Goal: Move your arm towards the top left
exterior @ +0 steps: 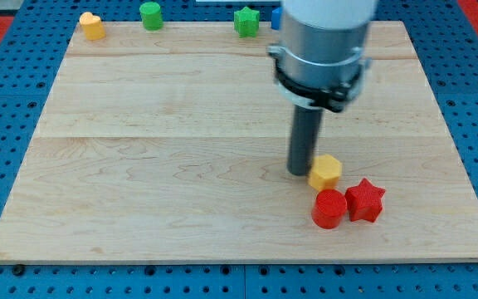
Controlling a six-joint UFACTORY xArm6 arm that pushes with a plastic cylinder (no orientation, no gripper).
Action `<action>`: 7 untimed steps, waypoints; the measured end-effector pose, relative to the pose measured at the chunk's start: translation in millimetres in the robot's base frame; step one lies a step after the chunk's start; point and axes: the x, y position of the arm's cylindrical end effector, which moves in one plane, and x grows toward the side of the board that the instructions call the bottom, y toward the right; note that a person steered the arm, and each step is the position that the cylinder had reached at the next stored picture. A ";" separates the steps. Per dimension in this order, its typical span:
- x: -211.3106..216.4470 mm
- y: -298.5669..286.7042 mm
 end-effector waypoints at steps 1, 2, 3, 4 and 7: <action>-24.0 -16.8; -65.9 -58.5; -110.6 -101.0; -142.6 -137.0; -178.4 -168.9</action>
